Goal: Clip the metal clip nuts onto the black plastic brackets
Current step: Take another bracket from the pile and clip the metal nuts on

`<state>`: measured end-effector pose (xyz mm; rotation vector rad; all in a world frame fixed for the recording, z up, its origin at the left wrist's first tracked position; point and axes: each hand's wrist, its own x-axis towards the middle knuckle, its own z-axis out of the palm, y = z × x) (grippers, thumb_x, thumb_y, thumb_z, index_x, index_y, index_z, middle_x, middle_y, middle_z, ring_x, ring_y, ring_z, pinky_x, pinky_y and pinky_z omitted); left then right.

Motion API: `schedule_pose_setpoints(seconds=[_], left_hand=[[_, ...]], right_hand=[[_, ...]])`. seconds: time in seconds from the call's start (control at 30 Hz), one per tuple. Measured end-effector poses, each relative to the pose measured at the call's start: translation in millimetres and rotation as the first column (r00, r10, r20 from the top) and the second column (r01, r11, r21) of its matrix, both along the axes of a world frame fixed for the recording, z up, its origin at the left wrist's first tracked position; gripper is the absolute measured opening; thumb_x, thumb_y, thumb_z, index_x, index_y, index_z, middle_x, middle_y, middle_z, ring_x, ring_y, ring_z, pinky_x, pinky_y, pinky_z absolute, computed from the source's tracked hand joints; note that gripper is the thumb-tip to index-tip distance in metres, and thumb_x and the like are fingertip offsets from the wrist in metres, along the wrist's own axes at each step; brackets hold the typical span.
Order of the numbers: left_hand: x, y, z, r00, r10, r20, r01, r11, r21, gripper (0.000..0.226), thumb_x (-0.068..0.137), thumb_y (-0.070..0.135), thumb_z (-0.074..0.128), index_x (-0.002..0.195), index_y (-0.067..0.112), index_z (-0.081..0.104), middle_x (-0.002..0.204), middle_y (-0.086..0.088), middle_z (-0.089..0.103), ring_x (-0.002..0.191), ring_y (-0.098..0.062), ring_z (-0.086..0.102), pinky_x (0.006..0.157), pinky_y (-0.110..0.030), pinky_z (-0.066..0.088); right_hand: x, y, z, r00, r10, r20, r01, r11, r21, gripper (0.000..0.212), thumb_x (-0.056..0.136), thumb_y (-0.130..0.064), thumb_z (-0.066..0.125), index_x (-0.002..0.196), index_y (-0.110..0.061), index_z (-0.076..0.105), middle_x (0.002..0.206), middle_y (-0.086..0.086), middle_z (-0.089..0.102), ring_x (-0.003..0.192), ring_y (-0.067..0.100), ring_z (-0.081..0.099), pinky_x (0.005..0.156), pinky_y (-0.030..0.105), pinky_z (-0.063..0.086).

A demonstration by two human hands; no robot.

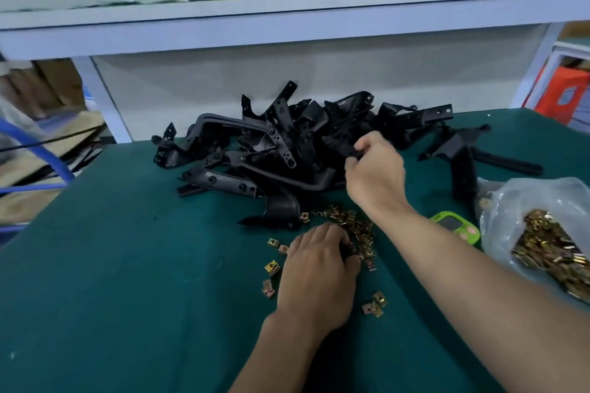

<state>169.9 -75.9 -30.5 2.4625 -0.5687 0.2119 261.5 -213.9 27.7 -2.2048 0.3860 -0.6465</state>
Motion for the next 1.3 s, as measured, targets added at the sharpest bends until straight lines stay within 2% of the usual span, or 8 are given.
schedule_pose_setpoints(seconds=[0.17, 0.33, 0.43, 0.7, 0.83, 0.93, 1.07, 1.3], left_hand=[[-2, -2, 5, 0.999, 0.017, 0.030, -0.017, 1.000, -0.014, 0.017, 0.100, 0.023, 0.049, 0.085, 0.031, 0.046, 0.089, 0.016, 0.051, 0.087, -0.008, 0.045, 0.086, -0.027, 0.038], [-4, -1, 5, 0.999, 0.052, -0.011, -0.053, 0.998, -0.044, 0.004, 0.095, 0.028, 0.059, 0.096, 0.030, 0.062, 0.100, 0.016, 0.062, 0.098, -0.009, 0.053, 0.094, -0.030, 0.044], [-5, 0, 2, 0.997, 0.068, -0.020, -0.069, 0.997, -0.040, 0.030, 0.095, 0.032, 0.060, 0.124, 0.028, 0.067, 0.124, 0.014, 0.066, 0.118, -0.010, 0.055, 0.108, -0.032, 0.042], [-11, 1, 7, 0.994, 0.106, 0.004, -0.105, 0.990, -0.096, 0.031, 0.097, 0.029, 0.063, 0.128, 0.030, 0.068, 0.131, 0.013, 0.067, 0.119, -0.013, 0.060, 0.107, -0.037, 0.047], [-21, 1, 19, 0.965, 0.258, -0.056, -0.241, 0.778, -0.580, 0.021, 0.097, 0.039, 0.057, 0.110, 0.056, 0.061, 0.109, 0.028, 0.071, 0.081, -0.003, 0.065, 0.072, -0.019, 0.052], [-35, 6, 27, 0.996, 0.090, -0.002, -0.053, 0.566, -0.823, 0.039, 0.095, 0.038, 0.052, 0.132, 0.048, 0.056, 0.110, 0.011, 0.074, 0.100, -0.011, 0.069, 0.080, -0.015, 0.051], [-43, 3, 28, 0.994, -0.106, 0.031, 0.098, 0.720, -0.687, 0.020, 0.089, 0.037, 0.066, 0.109, 0.034, 0.071, 0.082, 0.012, 0.070, 0.074, -0.001, 0.064, 0.064, -0.024, 0.049], [-28, 0, 21, 0.968, 0.071, -0.241, -0.226, 0.667, -0.710, 0.021, 0.092, 0.022, 0.071, 0.099, 0.042, 0.074, 0.062, 0.012, 0.066, 0.051, -0.007, 0.054, 0.052, -0.024, 0.045]], right_hand=[[-19, -12, 12, 0.990, 0.126, 0.062, -0.120, 0.987, -0.104, 0.021, 0.092, -0.013, 0.060, 0.092, -0.028, 0.046, 0.067, -0.002, 0.058, 0.056, 0.016, 0.049, 0.046, 0.030, 0.036], [-36, -14, 29, 0.903, 0.267, -0.337, -0.356, 0.904, -0.236, 0.063, 0.084, -0.001, 0.071, 0.136, -0.034, 0.056, 0.120, 0.001, 0.067, 0.074, 0.013, 0.062, 0.057, 0.025, 0.049], [-53, -15, 34, 0.962, 0.273, -0.030, -0.271, 0.929, -0.251, 0.065, 0.085, 0.005, 0.063, 0.140, -0.028, 0.053, 0.130, 0.005, 0.066, 0.075, 0.011, 0.061, 0.062, 0.018, 0.048], [-93, -32, 74, 0.915, 0.173, 0.363, -0.107, 0.975, -0.194, 0.036, 0.083, -0.002, 0.065, 0.104, -0.030, 0.073, 0.089, -0.016, 0.070, 0.076, -0.007, 0.061, 0.068, -0.002, 0.037], [-113, -48, 93, 0.908, 0.300, 0.291, -0.303, 0.952, -0.035, 0.037, 0.078, 0.001, 0.068, 0.090, -0.034, 0.075, 0.093, -0.010, 0.076, 0.086, 0.016, 0.069, 0.085, 0.033, 0.055], [-127, -53, 88, 0.802, 0.586, 0.115, -0.596, 0.778, 0.197, 0.043, 0.080, 0.013, 0.069, 0.095, -0.026, 0.079, 0.100, -0.003, 0.078, 0.096, 0.016, 0.071, 0.090, 0.035, 0.056], [-135, -39, 59, 0.655, 0.753, 0.066, -0.664, 0.531, 0.527, 0.046, 0.085, 0.023, 0.060, 0.108, -0.013, 0.075, 0.098, 0.007, 0.076, 0.092, 0.016, 0.069, 0.086, 0.025, 0.057], [-142, -13, 2, 0.925, 0.368, -0.100, -0.330, 0.904, 0.271, 0.065, 0.077, -0.022, 0.077, 0.131, -0.051, 0.055, 0.107, -0.025, 0.068, 0.090, -0.004, 0.066, 0.079, 0.019, 0.053]])
